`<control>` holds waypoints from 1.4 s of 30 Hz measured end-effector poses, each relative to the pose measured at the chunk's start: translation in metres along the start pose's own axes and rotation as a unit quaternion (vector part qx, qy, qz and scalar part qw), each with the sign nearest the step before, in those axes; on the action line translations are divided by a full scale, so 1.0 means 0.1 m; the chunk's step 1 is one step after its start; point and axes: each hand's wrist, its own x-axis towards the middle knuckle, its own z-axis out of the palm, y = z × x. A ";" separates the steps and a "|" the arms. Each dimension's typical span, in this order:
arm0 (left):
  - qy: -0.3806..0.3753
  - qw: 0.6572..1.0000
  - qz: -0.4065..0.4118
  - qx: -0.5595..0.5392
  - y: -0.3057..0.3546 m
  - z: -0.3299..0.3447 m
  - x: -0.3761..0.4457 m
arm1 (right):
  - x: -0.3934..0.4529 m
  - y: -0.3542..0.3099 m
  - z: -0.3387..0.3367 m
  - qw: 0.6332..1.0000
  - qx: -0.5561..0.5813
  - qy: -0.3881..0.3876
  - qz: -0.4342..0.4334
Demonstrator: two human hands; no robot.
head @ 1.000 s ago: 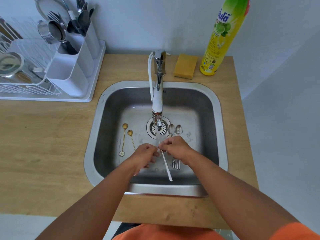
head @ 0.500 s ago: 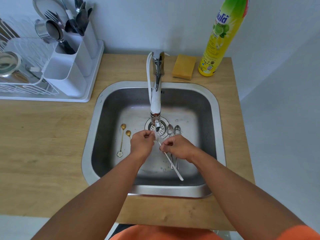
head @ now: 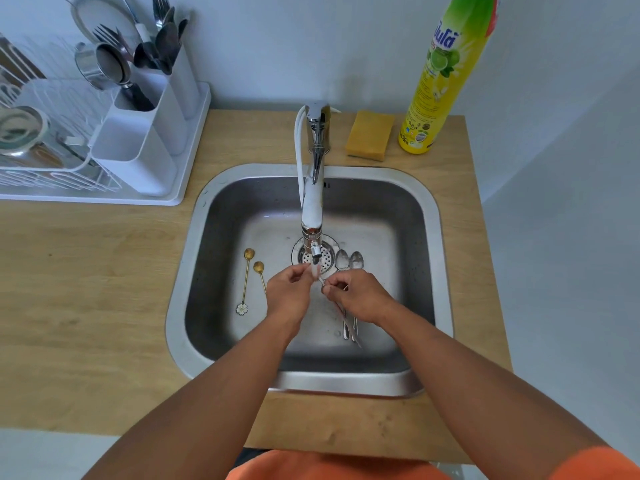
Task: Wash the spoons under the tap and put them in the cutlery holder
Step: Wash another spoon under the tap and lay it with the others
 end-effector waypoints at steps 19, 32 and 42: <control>0.014 0.982 0.112 0.148 0.01 -0.01 -0.05 | -0.03 -0.03 -0.02 0.999 -0.037 0.000 -0.037; -0.157 0.982 0.053 0.087 0.06 -0.30 0.00 | -0.10 0.09 -0.06 0.997 -0.017 -0.016 -0.076; -0.099 0.994 -0.051 -0.008 0.13 -0.18 -0.08 | -0.11 0.02 -0.05 0.995 0.006 -0.040 -0.093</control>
